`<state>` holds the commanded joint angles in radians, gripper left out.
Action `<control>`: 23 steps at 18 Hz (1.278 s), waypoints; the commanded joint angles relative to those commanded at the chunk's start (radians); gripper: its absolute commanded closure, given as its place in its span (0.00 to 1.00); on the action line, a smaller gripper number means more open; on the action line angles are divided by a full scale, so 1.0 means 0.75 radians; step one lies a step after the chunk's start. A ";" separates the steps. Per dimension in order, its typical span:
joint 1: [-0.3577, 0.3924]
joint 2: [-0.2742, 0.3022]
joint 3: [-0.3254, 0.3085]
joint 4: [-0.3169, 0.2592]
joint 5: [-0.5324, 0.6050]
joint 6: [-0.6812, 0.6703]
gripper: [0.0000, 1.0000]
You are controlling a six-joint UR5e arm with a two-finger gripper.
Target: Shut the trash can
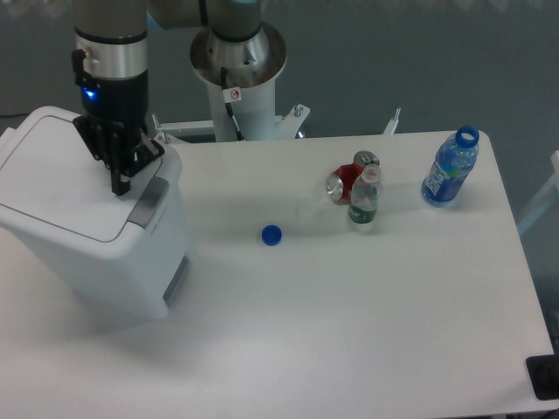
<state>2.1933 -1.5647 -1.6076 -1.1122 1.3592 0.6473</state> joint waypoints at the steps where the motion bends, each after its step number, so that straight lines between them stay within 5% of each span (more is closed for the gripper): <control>1: 0.037 0.002 0.004 0.002 -0.006 0.004 0.44; 2: 0.070 0.004 0.014 0.002 -0.010 0.010 0.36; 4: 0.135 0.002 0.031 0.004 -0.010 0.022 0.05; 5: 0.178 0.000 0.035 0.004 -0.010 0.031 0.00; 13: 0.505 -0.100 0.037 0.012 -0.012 0.194 0.00; 23: 0.573 -0.562 0.200 0.016 0.186 0.691 0.00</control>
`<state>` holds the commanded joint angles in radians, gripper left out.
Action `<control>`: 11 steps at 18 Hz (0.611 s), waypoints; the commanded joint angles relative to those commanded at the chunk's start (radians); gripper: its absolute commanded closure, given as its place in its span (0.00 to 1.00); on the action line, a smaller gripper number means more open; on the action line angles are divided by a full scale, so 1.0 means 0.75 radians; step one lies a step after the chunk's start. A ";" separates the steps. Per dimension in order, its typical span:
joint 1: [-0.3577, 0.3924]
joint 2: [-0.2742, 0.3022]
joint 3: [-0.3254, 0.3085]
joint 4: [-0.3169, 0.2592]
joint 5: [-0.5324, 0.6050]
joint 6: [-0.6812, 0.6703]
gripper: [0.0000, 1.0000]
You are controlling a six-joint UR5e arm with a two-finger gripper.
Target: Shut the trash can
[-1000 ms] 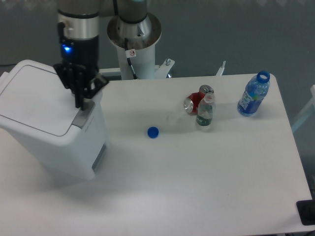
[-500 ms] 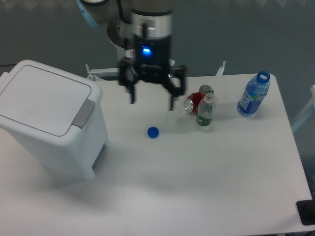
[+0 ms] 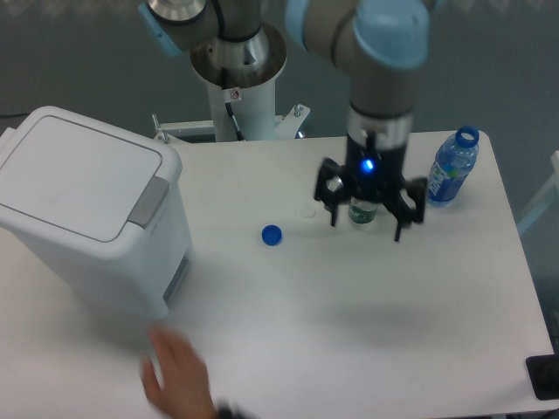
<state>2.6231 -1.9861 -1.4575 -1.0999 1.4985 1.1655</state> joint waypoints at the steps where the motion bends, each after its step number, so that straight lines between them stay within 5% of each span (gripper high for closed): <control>1: 0.004 -0.039 0.023 0.000 0.010 0.039 0.00; 4: 0.000 -0.121 0.045 0.016 0.077 0.113 0.00; 11: 0.006 -0.178 0.058 0.082 0.127 0.217 0.00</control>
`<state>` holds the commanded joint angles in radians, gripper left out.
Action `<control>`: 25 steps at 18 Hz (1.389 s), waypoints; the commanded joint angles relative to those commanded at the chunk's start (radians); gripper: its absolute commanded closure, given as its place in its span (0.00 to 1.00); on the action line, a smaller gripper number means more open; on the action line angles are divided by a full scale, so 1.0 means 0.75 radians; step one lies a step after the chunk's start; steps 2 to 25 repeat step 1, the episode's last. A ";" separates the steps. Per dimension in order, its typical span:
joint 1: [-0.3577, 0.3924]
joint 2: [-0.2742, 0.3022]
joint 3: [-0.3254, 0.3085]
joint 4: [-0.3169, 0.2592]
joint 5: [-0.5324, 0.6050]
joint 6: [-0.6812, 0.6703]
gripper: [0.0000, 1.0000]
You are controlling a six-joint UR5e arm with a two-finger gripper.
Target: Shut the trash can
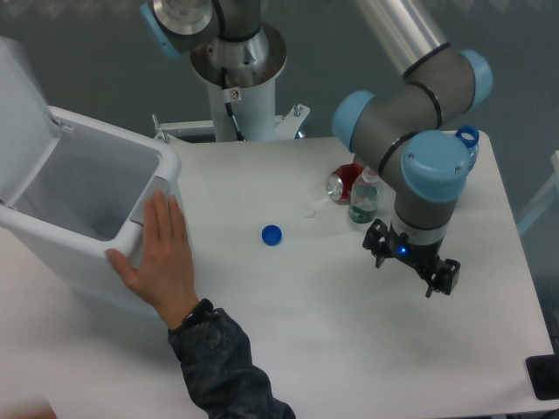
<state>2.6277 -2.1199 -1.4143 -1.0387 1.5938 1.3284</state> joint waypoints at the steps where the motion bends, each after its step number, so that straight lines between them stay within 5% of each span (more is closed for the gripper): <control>1: 0.000 -0.006 -0.002 0.010 0.000 -0.004 0.00; 25: 0.000 -0.006 -0.002 0.010 0.000 -0.004 0.00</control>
